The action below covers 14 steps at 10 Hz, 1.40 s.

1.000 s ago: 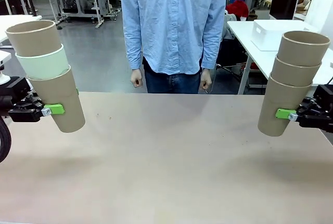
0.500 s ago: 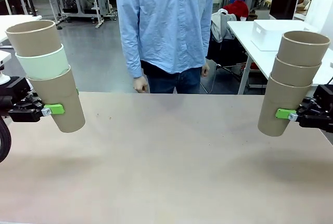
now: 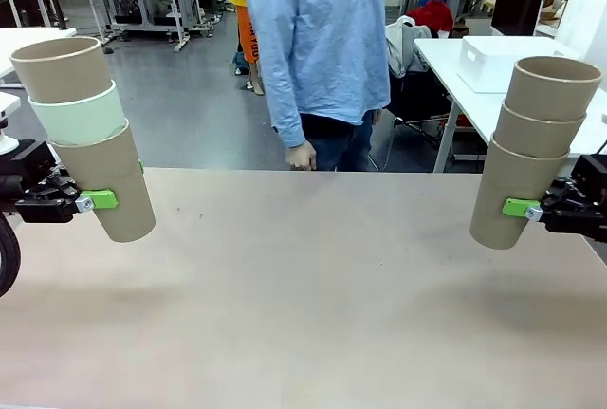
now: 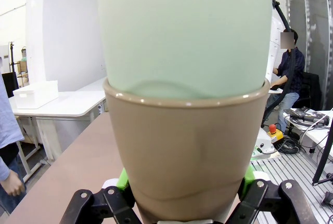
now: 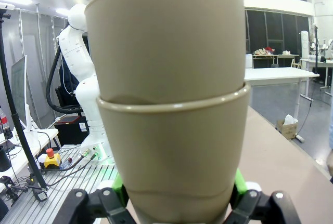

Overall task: Stack the cups and store them in the basket.
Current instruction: Place the stack of Reusable plastic cups into the Pantry Basket.

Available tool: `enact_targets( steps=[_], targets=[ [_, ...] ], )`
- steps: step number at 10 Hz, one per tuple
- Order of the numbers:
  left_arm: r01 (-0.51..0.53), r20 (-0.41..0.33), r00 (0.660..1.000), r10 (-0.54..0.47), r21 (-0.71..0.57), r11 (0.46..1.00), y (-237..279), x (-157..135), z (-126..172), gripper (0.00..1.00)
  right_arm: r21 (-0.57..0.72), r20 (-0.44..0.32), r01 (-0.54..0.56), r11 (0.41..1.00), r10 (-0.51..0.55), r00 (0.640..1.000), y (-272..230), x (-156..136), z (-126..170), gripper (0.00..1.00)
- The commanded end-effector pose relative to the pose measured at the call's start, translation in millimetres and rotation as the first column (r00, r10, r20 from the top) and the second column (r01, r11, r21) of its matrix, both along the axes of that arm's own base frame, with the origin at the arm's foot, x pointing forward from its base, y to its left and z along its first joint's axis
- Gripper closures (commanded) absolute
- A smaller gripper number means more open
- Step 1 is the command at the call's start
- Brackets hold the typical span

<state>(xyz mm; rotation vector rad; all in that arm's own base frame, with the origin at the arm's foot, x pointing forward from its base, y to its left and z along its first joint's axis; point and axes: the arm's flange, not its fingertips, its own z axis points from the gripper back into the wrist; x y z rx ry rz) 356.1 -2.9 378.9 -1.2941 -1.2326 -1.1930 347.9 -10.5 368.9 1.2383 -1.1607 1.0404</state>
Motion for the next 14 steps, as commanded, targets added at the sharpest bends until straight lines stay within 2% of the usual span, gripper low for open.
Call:
enact_targets(
  steps=[1,14],
  targets=[
    [0.005,0.007,1.0,-0.005,-0.008,1.0,-0.9,-0.7,3.7,0.13,0.003,0.002,0.002,1.0,-0.002,1.0,-0.6,-0.6,5.3,0.13],
    [0.005,0.007,1.0,-0.005,-0.008,1.0,-0.9,-0.7,3.7,0.13,0.003,0.002,0.002,1.0,-0.002,1.0,-0.6,-0.6,5.3,0.13]
  ],
)
